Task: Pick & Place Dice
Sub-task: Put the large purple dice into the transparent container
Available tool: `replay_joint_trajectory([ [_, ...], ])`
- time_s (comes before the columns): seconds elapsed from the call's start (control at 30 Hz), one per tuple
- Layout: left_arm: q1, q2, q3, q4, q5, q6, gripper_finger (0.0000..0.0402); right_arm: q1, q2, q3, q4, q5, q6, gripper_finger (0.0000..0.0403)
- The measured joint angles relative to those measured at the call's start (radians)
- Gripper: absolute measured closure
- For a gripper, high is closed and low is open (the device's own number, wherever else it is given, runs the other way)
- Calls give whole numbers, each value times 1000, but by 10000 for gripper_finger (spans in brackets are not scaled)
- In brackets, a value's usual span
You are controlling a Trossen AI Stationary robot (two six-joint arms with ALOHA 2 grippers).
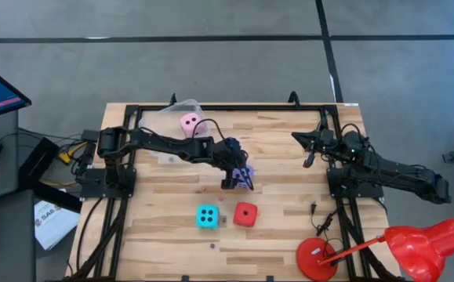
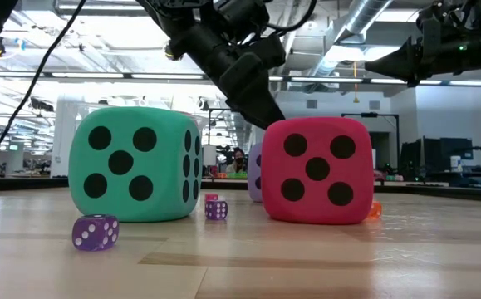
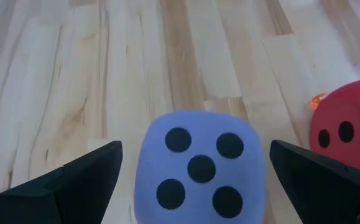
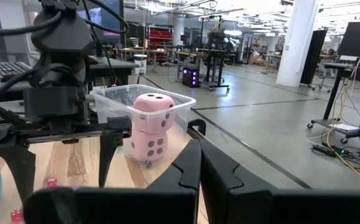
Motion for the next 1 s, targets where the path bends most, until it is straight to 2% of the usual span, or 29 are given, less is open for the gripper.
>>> replay_joint_trajectory([
  [0.33,1,-1,-80,110,1,-8,4,0,0,0,0,0,17,403],
  [1.0,12,13,-99,112,6,-44,4,0,0,0,4,0,18,403],
])
